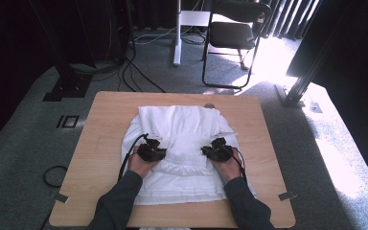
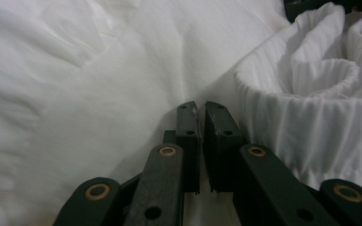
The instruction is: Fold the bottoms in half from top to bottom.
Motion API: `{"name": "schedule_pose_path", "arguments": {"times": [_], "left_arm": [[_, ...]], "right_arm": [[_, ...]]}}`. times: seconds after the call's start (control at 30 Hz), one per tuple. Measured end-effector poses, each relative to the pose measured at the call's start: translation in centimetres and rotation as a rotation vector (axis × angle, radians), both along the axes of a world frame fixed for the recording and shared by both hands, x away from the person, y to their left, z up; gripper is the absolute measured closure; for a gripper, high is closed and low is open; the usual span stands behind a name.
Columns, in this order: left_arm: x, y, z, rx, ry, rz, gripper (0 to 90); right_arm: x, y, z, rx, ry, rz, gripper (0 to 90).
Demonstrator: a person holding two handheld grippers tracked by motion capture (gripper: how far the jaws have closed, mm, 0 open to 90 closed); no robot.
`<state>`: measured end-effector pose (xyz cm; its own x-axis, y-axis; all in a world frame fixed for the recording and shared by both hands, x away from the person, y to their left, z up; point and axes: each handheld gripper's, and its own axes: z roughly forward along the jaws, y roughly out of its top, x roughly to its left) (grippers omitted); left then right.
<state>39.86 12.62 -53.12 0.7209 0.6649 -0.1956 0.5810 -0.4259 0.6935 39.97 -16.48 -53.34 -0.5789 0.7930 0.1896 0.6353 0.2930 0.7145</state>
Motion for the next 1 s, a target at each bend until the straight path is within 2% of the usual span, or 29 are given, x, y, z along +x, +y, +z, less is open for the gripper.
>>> {"name": "schedule_pose_path", "arguments": {"times": [0.07, 0.1, 0.13, 0.17, 0.23, 0.33, 0.43, 0.47, 0.53, 0.57, 0.67, 0.7, 0.77, 0.8, 0.83, 0.9, 0.93, 0.97, 1.0], "left_arm": [[-0.6, 0.1, 0.0, -0.013, -0.005, -0.014, 84.8], [-1.2, 0.2, 0.1, -0.015, -0.008, -0.028, 83.4], [-1.6, 0.3, 0.2, -0.021, -0.012, -0.035, 83.4], [-2.4, 0.3, 0.2, -0.033, -0.017, -0.053, 82.5], [-3.4, 0.3, 0.1, -0.036, -0.024, -0.075, 82.3], [-4.9, 0.1, -0.3, -0.026, -0.025, -0.12, 80.9], [-6.0, -0.1, -0.8, -0.007, -0.022, -0.146, 79.8], [-6.1, -0.1, -0.8, -0.009, -0.02, -0.147, 79.7], [-6.6, 0.0, -0.8, -0.013, -0.026, -0.151, 79.4], [-6.7, 0.0, -0.7, -0.007, -0.029, -0.152, 78.7], [-7.1, 0.0, -0.6, 0.001, -0.039, -0.156, 78.2], [-7.2, 0.0, -0.7, 0.003, -0.036, -0.161, 77.9], [-7.4, 0.0, -1.1, 0.016, -0.029, -0.159, 77.8], [-7.4, 0.1, -1.2, 0.012, -0.027, -0.158, 77.8], [-7.5, 0.2, -1.3, 0.002, -0.019, -0.159, 77.7], [-7.5, 0.2, -1.2, -0.006, -0.013, -0.163, 76.9], [-7.5, 0.3, -1.0, -0.009, -0.017, -0.157, 72.7], [-7.4, 0.4, -0.7, -0.009, -0.03, -0.15, 64.8], [-7.3, 0.5, -0.4, -0.008, -0.04, -0.142, 64.8]], "right_arm": [[-1.0, -0.3, 0.3, 0.044, -0.011, 0.032, 78.6], [-2.0, -0.7, 0.6, 0.066, -0.026, 0.052, 76.3], [-2.0, -0.7, 0.6, 0.066, -0.026, 0.052, 76.3], [-3.4, -1.2, 0.8, 0.088, -0.035, 0.083, 74.0], [-3.7, -1.2, 0.8, 0.088, -0.04, 0.087, 73.5], [-5.5, -1.8, 1.1, 0.092, -0.07, 0.121, 70.0], [-5.8, -2.0, 1.8, 0.107, -0.096, 0.104, 68.1], [-5.7, -1.8, 2.1, 0.121, -0.095, 0.105, 67.0], [-5.7, -1.1, 2.6, 0.12, -0.106, 0.12, 65.2], [-6.0, -0.2, 2.7, 0.123, -0.106, 0.151, 64.1], [-6.6, 0.7, 2.3, 0.114, -0.093, 0.182, 64.6], [-7.5, 1.3, 1.4, 0.096, -0.071, 0.209, 64.9], [-7.9, 1.4, 1.0, 0.083, -0.064, 0.214, 65.6], [-8.8, 1.6, 0.1, 0.039, -0.056, 0.227, 66.0], [-9.6, 1.5, -1.0, 0.021, -0.038, 0.246, 67.3], [-9.7, 1.4, -1.3, 0.018, -0.028, 0.25, 67.3], [-9.9, 1.3, -1.6, 0.024, -0.014, 0.246, 67.4], [-9.6, 1.1, -1.2, 0.038, -0.002, 0.247, 65.1], [-9.6, 1.1, -1.2, 0.038, -0.002, 0.247, 65.1]]}}
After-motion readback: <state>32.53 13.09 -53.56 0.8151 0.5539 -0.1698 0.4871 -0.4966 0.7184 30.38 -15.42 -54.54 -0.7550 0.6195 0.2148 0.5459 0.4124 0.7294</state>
